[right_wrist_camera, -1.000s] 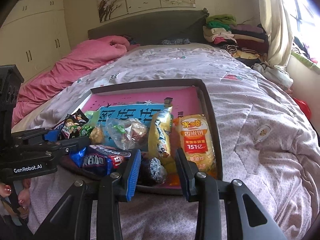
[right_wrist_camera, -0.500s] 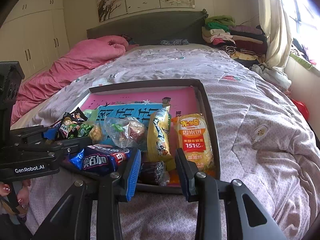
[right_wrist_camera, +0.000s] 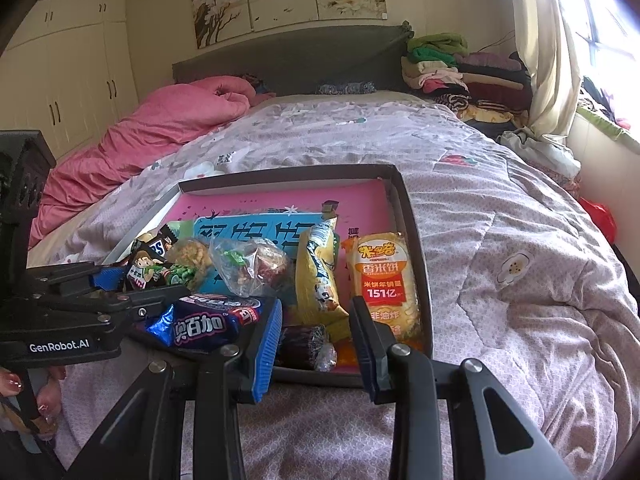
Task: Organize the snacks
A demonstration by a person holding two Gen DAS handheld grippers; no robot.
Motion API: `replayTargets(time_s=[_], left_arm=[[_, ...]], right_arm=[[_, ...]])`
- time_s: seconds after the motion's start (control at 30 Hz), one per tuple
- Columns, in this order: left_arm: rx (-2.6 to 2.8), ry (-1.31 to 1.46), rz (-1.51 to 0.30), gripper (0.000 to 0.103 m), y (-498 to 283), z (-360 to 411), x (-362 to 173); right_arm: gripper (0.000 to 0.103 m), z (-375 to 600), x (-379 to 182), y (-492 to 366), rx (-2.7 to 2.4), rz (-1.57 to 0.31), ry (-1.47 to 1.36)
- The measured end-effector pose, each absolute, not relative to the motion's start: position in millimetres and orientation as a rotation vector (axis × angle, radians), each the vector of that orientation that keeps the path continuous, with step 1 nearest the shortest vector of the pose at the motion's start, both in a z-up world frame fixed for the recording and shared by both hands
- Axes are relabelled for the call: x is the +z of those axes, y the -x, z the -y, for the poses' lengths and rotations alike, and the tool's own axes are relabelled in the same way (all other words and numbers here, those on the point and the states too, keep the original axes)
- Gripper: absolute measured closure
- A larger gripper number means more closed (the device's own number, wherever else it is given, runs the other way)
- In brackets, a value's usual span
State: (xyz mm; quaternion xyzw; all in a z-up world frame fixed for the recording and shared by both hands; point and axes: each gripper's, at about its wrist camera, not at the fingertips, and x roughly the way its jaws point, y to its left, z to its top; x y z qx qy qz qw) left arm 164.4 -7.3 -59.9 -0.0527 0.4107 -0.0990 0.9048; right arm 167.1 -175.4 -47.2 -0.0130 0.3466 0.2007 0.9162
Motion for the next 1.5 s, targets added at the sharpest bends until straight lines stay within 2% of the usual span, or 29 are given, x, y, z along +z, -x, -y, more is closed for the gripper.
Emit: replayTargets(time_s=[0.57, 0.73, 1.4, 1.47, 1.5], left_arm=[[-0.190, 0.106, -0.856, 0.043, -164.7, 3.1, -59.5], [-0.182, 0.104, -0.852, 0.037, -164.8, 1.7, -56.5], [-0.146, 0.096, -0.846, 0.036, -162.9, -5.2, -51.6], [-0.146, 0.096, -0.841, 0.035, -162.1, -5.7, -50.1], [-0.147, 0.094, -0.837, 0.030, -161.7, -5.5, -49.1]], right_arm=[[0.068, 164.7, -42.7, -159.0, 0.451, -0.698, 0.058], [0.067, 162.3, -44.1, -159.5, 0.455, -0.701, 0.061], [0.067, 142.1, -47.4, -156.0, 0.484, -0.688, 0.137], [0.065, 142.0, -47.8, -155.4, 0.479, -0.687, 0.141], [0.063, 142.1, -47.6, -155.3, 0.475, -0.685, 0.144]])
